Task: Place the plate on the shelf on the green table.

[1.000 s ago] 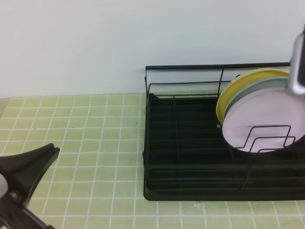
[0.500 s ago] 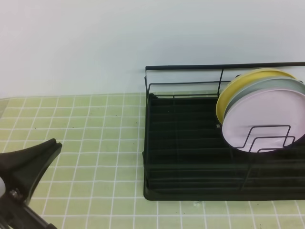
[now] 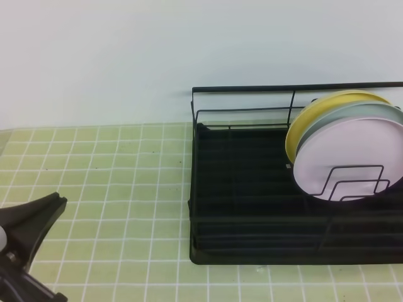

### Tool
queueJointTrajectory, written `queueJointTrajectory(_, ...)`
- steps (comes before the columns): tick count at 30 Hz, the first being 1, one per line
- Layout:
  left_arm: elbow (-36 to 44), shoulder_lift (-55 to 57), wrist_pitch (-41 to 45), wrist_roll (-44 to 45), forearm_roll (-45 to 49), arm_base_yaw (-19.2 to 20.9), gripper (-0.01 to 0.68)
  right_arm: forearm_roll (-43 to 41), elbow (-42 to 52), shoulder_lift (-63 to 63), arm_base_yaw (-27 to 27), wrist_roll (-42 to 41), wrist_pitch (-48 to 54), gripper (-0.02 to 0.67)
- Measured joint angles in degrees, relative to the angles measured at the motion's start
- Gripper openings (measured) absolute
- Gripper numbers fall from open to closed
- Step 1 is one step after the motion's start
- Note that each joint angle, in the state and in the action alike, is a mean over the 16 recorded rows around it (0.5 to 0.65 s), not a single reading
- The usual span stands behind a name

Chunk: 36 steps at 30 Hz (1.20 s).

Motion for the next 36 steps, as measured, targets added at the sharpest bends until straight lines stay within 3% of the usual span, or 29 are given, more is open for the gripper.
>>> queueJointTrajectory(8,0.0,0.0,0.8,0.0,0.0,0.0,0.000,0.4,10.3,-8.5,0.0,-0.5,2.1,-0.001)
queueJointTrajectory(19,0.0,0.0,0.9,0.0,0.0,0.0,0.000,0.9,13.9,-10.5,0.0,-0.5,4.9,-0.001)
queueJointTrajectory(31,0.0,0.0,0.9,0.1,0.0,0.0,0.000,1.3,14.2,-11.8,0.0,-0.3,-10.6,-0.001)
queueJointTrajectory(36,0.0,0.0,0.9,0.1,0.0,0.0,0.000,-5.8,15.4,-15.5,-0.1,5.7,-16.3,-0.001)
